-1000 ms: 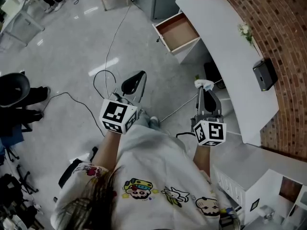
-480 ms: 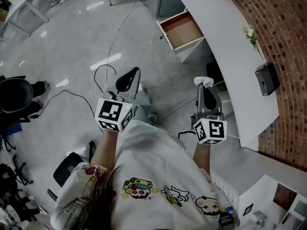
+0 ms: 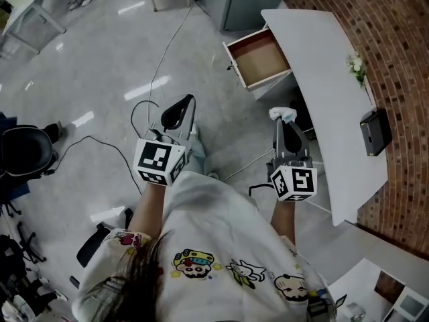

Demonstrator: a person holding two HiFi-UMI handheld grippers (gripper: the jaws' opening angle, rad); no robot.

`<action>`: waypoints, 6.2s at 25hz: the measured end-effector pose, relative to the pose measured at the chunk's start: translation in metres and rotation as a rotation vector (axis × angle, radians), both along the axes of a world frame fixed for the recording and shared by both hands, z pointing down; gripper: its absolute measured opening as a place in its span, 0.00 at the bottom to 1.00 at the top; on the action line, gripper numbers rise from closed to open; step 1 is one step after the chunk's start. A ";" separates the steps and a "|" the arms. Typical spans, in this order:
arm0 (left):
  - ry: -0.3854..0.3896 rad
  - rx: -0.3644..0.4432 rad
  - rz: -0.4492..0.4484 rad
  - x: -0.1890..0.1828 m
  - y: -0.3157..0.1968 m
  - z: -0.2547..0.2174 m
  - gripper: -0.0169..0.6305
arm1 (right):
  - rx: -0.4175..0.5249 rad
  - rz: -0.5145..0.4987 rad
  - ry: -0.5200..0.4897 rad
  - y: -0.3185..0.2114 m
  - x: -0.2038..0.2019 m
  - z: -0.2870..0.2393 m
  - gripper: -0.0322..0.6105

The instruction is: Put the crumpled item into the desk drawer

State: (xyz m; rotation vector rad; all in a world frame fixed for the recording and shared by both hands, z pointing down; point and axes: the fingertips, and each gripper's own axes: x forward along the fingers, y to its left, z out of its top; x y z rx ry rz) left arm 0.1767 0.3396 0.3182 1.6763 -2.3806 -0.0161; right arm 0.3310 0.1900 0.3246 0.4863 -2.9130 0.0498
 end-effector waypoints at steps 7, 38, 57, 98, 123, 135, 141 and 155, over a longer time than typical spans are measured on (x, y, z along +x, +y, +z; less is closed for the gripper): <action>-0.006 -0.026 0.029 -0.102 -0.050 -0.002 0.03 | 0.001 0.020 0.012 -0.048 -0.100 -0.006 0.07; 0.030 -0.075 0.099 -0.277 -0.123 0.042 0.03 | -0.050 0.159 0.106 -0.129 -0.244 0.040 0.07; -0.024 -0.070 0.282 -0.351 -0.324 0.014 0.02 | -0.081 0.324 0.107 -0.288 -0.291 0.041 0.07; -0.002 -0.187 0.953 -0.263 -0.510 0.067 0.03 | -0.183 0.807 0.184 -0.341 -0.222 0.079 0.07; 0.065 -0.381 0.928 -0.263 -0.497 0.250 0.02 | -0.435 0.657 0.348 -0.340 -0.272 0.302 0.07; 0.131 -0.489 0.922 -0.241 -0.485 0.344 0.03 | -0.512 0.583 0.452 -0.344 -0.277 0.412 0.07; 0.110 -0.539 0.951 -0.229 -0.486 0.384 0.02 | -0.543 0.532 0.524 -0.346 -0.280 0.457 0.07; 0.095 -0.635 0.989 -0.222 -0.487 0.445 0.02 | -0.642 0.349 0.725 -0.318 -0.286 0.542 0.07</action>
